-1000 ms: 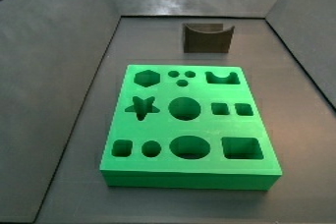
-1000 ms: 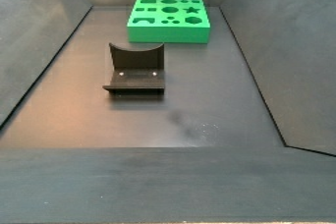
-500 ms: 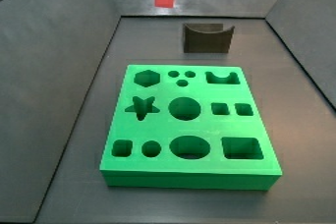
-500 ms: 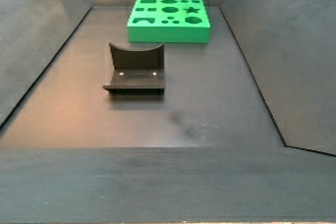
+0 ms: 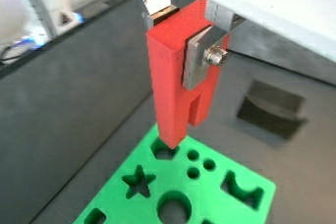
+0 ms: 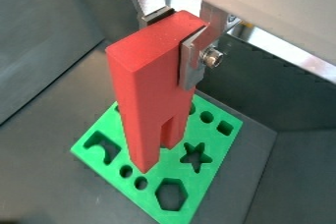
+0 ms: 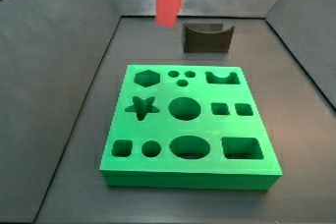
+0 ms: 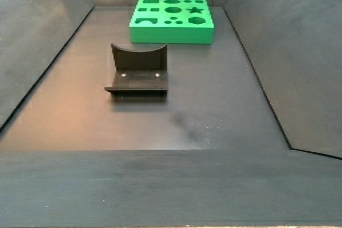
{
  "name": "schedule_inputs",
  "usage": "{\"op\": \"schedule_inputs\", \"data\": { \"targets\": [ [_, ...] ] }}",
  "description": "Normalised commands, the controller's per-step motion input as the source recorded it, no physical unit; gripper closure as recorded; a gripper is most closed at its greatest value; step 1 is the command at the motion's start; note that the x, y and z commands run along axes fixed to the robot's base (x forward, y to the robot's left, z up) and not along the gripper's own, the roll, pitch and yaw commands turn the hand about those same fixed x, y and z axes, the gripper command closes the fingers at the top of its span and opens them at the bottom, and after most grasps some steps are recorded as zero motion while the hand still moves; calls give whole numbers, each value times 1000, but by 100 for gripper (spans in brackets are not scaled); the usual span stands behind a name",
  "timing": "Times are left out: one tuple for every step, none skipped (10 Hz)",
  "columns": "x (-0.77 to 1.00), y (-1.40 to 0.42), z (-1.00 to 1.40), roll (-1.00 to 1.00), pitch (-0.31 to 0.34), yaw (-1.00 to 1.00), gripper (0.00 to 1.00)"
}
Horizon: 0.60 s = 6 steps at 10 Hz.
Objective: Pick up the double-square object. Move up. Place the double-square object on the fixture. Regrasp the double-square object. Move to above the board. Insert the double-square object.
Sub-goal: Insert the double-square object.
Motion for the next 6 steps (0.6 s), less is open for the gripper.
{"op": "schedule_inputs", "data": {
  "targets": [
    [734, -197, -186, -51, 0, -369, 100],
    [757, -203, -143, -66, 0, -346, 100],
    [720, -191, -117, -77, 0, -377, 100],
    [586, -166, -94, -86, 0, -506, 100],
    [471, -126, -34, -120, 0, -614, 100],
    [383, -123, -66, -99, 0, -697, 100]
  ]
}}
